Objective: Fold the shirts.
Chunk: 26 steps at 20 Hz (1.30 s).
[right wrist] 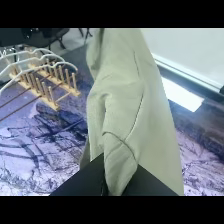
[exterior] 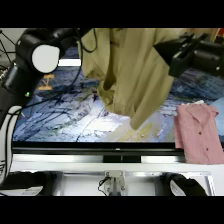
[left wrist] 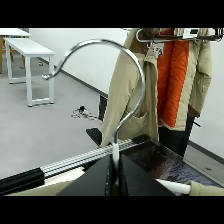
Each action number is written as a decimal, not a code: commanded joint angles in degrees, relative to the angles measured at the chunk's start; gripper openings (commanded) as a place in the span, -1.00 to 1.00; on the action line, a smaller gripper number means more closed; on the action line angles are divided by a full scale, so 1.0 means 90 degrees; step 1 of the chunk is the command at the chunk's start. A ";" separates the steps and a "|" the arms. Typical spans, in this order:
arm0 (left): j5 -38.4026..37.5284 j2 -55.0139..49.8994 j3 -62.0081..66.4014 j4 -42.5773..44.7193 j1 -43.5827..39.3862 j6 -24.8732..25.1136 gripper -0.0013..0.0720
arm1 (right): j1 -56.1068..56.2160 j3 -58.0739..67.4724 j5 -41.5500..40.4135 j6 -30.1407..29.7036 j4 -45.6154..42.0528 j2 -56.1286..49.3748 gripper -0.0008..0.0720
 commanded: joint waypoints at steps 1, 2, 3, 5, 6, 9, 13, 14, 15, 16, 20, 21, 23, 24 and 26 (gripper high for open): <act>-0.0007 0.0036 0.0007 0.0027 0.0036 0.0027 -0.67 | -0.0005 0.0000 -0.0376 -0.0109 0.0083 0.0002 -0.82; 0.0022 0.0078 0.0007 0.0027 0.0058 0.0027 -0.67 | -0.0005 0.0000 -0.0527 -0.0112 0.0080 0.0002 -0.82; 0.0049 0.0131 0.0007 0.0044 0.0100 0.0058 -0.67 | -0.0005 0.0000 -0.0678 -0.0112 0.0039 0.0002 -0.82; 0.0078 0.0255 0.0007 0.0044 0.0153 0.0219 -0.67 | -0.0005 0.0000 -0.0884 -0.0114 -0.0012 0.0002 -0.82; 0.0078 0.0284 0.0007 0.0041 0.0168 0.0287 -0.03 | -0.0005 0.0000 -0.0933 -0.0114 -0.0010 0.0002 -0.82; -0.0175 0.0294 0.0007 -0.0005 0.0177 0.0240 0.97 | -0.0005 0.0000 -0.0935 -0.0119 -0.0010 0.0002 -0.82; -0.0219 0.0425 0.0007 0.0000 0.0177 0.0270 0.97 | -0.0005 0.0000 -0.1445 -0.0061 -0.0379 0.0002 -0.82; -0.0223 0.0510 0.0007 0.0000 0.0177 0.0299 0.97 | -0.0007 0.0000 -0.1790 0.0223 -0.0755 0.0002 -0.82; -0.0231 0.0619 0.0007 -0.0002 0.0177 0.0311 0.97 | -0.0007 0.0000 -0.2159 0.0644 -0.1287 0.0002 -0.82; -0.0284 0.0736 0.0007 -0.0002 0.0177 0.0311 0.97 | -0.0007 0.0017 -0.2424 0.1129 -0.1977 0.0007 -0.82; -0.0974 0.1205 0.0007 0.0049 0.0192 0.0313 0.97 | -0.0709 0.0466 -0.2516 0.3405 -0.4838 0.0007 -0.82; -0.1158 0.1275 0.0007 0.0102 0.0189 0.0316 0.97 | -0.1107 0.0622 -0.2458 0.3660 -0.5078 0.0007 -0.82; -0.1406 0.1338 0.0007 0.0119 0.0192 0.0313 0.97 | -0.1977 0.0896 -0.2414 0.3740 -0.5136 0.0007 -0.82; -0.1472 0.1338 0.0007 0.0119 0.0189 0.0313 0.97 | -0.2441 0.1018 -0.2414 0.3750 -0.5136 0.0007 -0.82; -0.1491 0.1328 0.0005 0.0119 0.0189 0.0313 0.97 | -0.3300 0.1248 -0.2407 0.3801 -0.5136 0.0007 -0.82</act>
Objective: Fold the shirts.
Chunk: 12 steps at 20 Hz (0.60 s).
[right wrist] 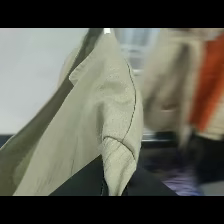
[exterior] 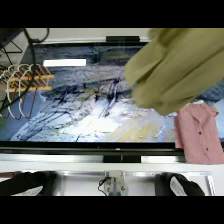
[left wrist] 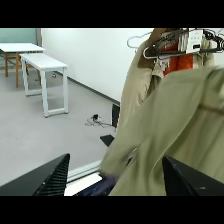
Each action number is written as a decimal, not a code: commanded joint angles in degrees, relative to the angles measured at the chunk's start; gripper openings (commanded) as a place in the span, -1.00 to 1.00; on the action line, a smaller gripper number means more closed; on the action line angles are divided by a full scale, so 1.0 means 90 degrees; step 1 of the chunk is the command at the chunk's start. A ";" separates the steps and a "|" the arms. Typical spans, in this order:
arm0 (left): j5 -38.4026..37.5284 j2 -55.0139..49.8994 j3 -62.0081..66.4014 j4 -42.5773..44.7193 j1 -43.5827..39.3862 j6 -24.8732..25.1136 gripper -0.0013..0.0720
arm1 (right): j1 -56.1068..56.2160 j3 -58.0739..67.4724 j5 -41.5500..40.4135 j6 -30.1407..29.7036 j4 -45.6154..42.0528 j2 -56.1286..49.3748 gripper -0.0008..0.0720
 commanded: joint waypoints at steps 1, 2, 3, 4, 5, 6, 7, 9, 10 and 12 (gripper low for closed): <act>-0.0228 0.0061 -0.0002 0.0032 0.0005 0.0000 0.97 | -0.1452 0.0435 -0.0010 0.0408 -0.0457 0.0002 -0.82; -0.0228 0.0061 -0.0002 0.0032 0.0005 0.0000 0.97 | -0.1812 0.0529 -0.0036 0.0425 -0.0457 0.0002 -0.82; -0.0228 0.0061 -0.0002 0.0032 0.0005 0.0000 0.97 | -0.2132 0.0573 -0.0109 0.0525 -0.0457 0.0002 -0.82; -0.0231 0.0061 -0.0002 0.0032 0.0005 -0.0002 0.97 | -0.2424 0.0573 -0.0226 0.0678 -0.0457 0.0002 -0.82; -0.0231 0.0061 0.0000 0.0029 0.0005 -0.0002 0.97 | -0.2662 0.0573 -0.0265 0.0738 -0.0457 -0.0019 -0.82; -0.0231 0.0063 0.0000 0.0029 0.0005 -0.0002 0.97 | -0.2878 0.0573 -0.0270 0.0748 -0.0457 -0.0056 -0.82; -0.0233 0.0063 0.0000 0.0029 0.0005 -0.0002 0.97 | -0.3092 0.0573 -0.0277 0.0792 -0.0454 -0.0097 -0.82; -0.0282 0.0063 0.0000 0.0029 0.0005 -0.0002 0.97 | -0.3529 0.0573 -0.0313 0.1042 -0.0454 -0.0243 -0.82; -0.0340 0.0063 0.0000 0.0029 0.0005 -0.0002 0.97 | -0.3728 0.0573 -0.0328 0.1166 -0.0452 -0.0321 -0.82; -0.0442 0.0063 0.0000 0.0029 0.0005 -0.0002 0.97 | -0.4065 0.0573 -0.0423 0.1209 -0.0457 -0.0478 -0.82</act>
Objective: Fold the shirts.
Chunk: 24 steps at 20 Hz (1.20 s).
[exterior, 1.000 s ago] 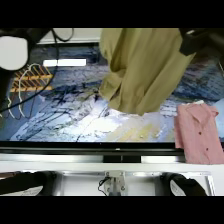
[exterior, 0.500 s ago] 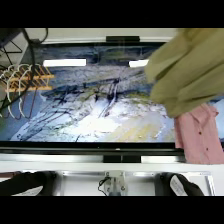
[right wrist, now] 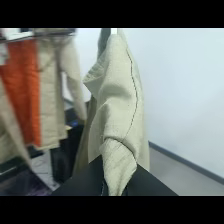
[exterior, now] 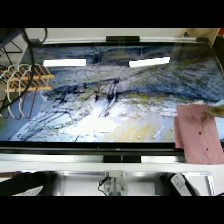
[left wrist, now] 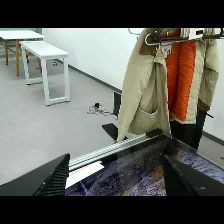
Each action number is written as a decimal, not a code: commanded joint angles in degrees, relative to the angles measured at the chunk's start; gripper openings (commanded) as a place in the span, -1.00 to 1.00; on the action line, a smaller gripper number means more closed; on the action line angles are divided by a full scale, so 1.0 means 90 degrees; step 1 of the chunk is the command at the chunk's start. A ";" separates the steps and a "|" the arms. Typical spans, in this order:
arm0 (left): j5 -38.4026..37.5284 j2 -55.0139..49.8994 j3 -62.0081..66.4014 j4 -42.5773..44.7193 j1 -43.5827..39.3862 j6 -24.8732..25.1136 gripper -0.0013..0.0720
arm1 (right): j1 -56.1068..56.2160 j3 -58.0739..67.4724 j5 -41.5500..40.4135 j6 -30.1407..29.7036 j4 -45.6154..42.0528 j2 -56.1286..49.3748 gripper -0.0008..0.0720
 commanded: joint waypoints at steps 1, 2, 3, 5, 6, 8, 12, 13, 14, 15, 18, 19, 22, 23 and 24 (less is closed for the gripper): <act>-0.0155 0.0002 0.0000 0.0002 0.0005 -0.0002 0.97 | -0.0699 0.0015 -0.0253 0.0146 -0.0017 -0.0231 -0.82; -0.0177 0.0005 0.0000 0.0005 0.0005 -0.0002 0.97 | -0.0852 0.0015 -0.0384 0.0027 -0.0017 -0.0272 -0.82; -0.0197 0.0002 0.0000 0.0005 0.0005 -0.0002 0.97 | -0.1027 0.0015 -0.0442 -0.0034 -0.0017 -0.0306 -0.82; -0.0199 0.0002 0.0000 0.0002 0.0005 -0.0002 0.97 | -0.1321 0.0015 -0.0534 -0.0034 0.0002 -0.0313 -0.82; -0.0199 0.0002 0.0000 0.0002 0.0005 -0.0002 0.97 | -0.1460 0.0015 -0.0593 -0.0036 0.0129 -0.0313 -0.82; -0.0197 0.0002 0.0000 0.0005 0.0005 0.0000 0.97 | -0.1707 0.0015 -0.0605 -0.0131 0.0228 -0.0313 -0.82; -0.0199 0.0000 -0.0002 0.0005 0.0005 0.0000 0.97 | -0.2074 0.0044 -0.0848 -0.0160 0.0308 -0.0313 -0.82; -0.0199 0.0002 -0.0002 0.0005 0.0005 0.0000 0.97 | -0.2144 0.0056 -0.0928 -0.0182 0.0304 -0.0313 -0.82; -0.0199 0.0002 -0.0002 0.0005 0.0005 -0.0002 0.97 | -0.2239 0.0068 -0.0988 -0.0180 0.0301 -0.0313 -0.82; -0.0197 0.0002 0.0000 0.0005 0.0005 -0.0002 0.97 | -0.2348 0.0068 -0.1025 -0.0177 0.0301 -0.0313 -0.82; -0.0199 0.0002 0.0000 0.0002 0.0005 -0.0002 0.97 | -0.2752 0.0066 -0.0920 -0.0126 0.0347 -0.0408 -0.82; -0.0199 0.0002 -0.0002 0.0002 0.0005 -0.0005 0.97 | -0.2885 0.0068 -0.0879 -0.0126 0.0345 -0.0454 -0.82; -0.0197 0.0002 0.0000 0.0012 0.0005 0.0015 0.97 | -0.3274 0.0068 -0.0884 -0.0126 0.0345 -0.0474 -0.82; -0.0197 0.0005 0.0000 0.0087 0.0007 0.0141 0.97 | -0.3427 0.0068 -0.0874 -0.0126 0.0345 -0.0486 -0.82; -0.0189 0.0005 0.0000 0.0160 0.0007 0.0255 0.97 | -0.3568 0.0068 -0.0848 -0.0095 0.0355 -0.0500 -0.82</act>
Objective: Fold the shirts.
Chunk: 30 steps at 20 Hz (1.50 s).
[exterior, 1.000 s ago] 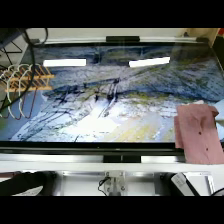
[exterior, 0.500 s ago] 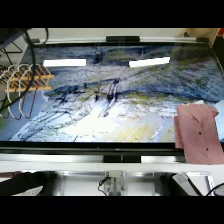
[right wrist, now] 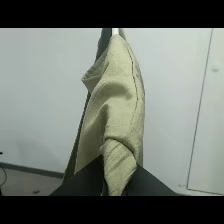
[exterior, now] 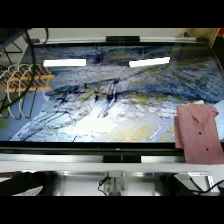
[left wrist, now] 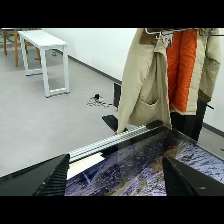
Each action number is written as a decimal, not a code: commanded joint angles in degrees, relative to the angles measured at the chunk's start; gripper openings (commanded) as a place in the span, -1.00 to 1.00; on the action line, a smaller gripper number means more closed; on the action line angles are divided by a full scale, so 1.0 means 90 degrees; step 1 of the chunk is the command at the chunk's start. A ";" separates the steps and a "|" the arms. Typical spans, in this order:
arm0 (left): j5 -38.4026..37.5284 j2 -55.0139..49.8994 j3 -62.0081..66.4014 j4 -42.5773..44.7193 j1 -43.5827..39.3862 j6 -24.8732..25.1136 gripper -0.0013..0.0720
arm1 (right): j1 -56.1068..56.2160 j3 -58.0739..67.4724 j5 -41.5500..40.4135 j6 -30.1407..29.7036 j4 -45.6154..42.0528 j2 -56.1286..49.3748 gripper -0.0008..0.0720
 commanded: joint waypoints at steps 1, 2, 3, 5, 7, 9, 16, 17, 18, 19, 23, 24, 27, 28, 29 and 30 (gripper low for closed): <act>0.0027 0.0002 0.0000 0.0141 0.0007 0.0223 0.97 | -0.0525 0.0005 0.0117 0.0073 0.0053 -0.0058 -0.82; 0.0027 0.0002 0.0000 0.0141 0.0005 0.0219 0.97 | -0.0695 0.0005 0.0202 0.0063 0.0109 -0.0075 -0.82; 0.0024 0.0002 0.0000 0.0134 0.0005 0.0216 0.97 | -0.0850 0.0002 0.0260 0.0063 0.0112 -0.0078 -0.82; 0.0024 0.0002 0.0000 0.0136 0.0005 0.0216 0.97 | -0.1173 0.0005 0.0347 0.0068 0.0165 -0.0075 -0.82; 0.0024 0.0002 0.0000 0.0185 0.0005 0.0219 0.97 | -0.1498 0.0005 0.0415 0.0066 0.0304 -0.0044 -0.82; 0.0024 0.0002 0.0000 0.0187 0.0007 0.0231 0.97 | -0.1780 0.0027 0.0673 0.0063 0.0345 -0.0032 -0.82; -0.0049 0.0005 0.0000 0.0187 0.0005 0.0238 0.97 | -0.2698 0.0024 0.1025 -0.0085 0.0333 0.0185 -0.82; -0.0083 0.0005 0.0000 0.0187 0.0005 0.0238 0.97 | -0.2837 0.0024 0.1044 -0.0083 0.0333 0.0185 -0.81; -0.0100 0.0002 0.0000 0.0187 0.0005 0.0238 0.97 | -0.2968 0.0024 0.1066 -0.0083 0.0325 0.0182 -0.81; -0.0092 0.0002 0.0000 0.0187 0.0005 0.0238 0.97 | -0.3060 0.0024 0.1071 -0.0085 0.0318 0.0182 -0.81; -0.0092 0.0002 0.0000 0.0187 0.0005 0.0238 0.97 | -0.3303 0.0024 0.1020 -0.0080 0.0393 0.0175 -0.79; -0.0095 0.0002 0.0000 0.0187 0.0005 0.0236 0.97 | -0.3303 0.0024 0.1025 -0.0075 0.0413 0.0177 -0.59; -0.0078 0.0000 0.0000 0.0194 0.0007 0.0243 0.97 | -0.3303 0.0024 0.1222 -0.0078 0.0488 0.0240 0.42; -0.0022 -0.0012 0.0000 0.0287 0.0007 0.0240 0.97 | -0.3303 0.0024 0.1457 -0.0085 0.0447 0.0316 0.42; 0.0073 -0.0024 0.0000 0.0350 0.0005 0.0238 0.97 | -0.3303 0.0024 0.1634 -0.0083 0.0364 0.0396 0.42; 0.0155 -0.0046 0.0000 0.0350 0.0007 0.0238 0.96 | -0.3300 0.0024 0.1838 -0.0053 0.0355 0.0491 0.42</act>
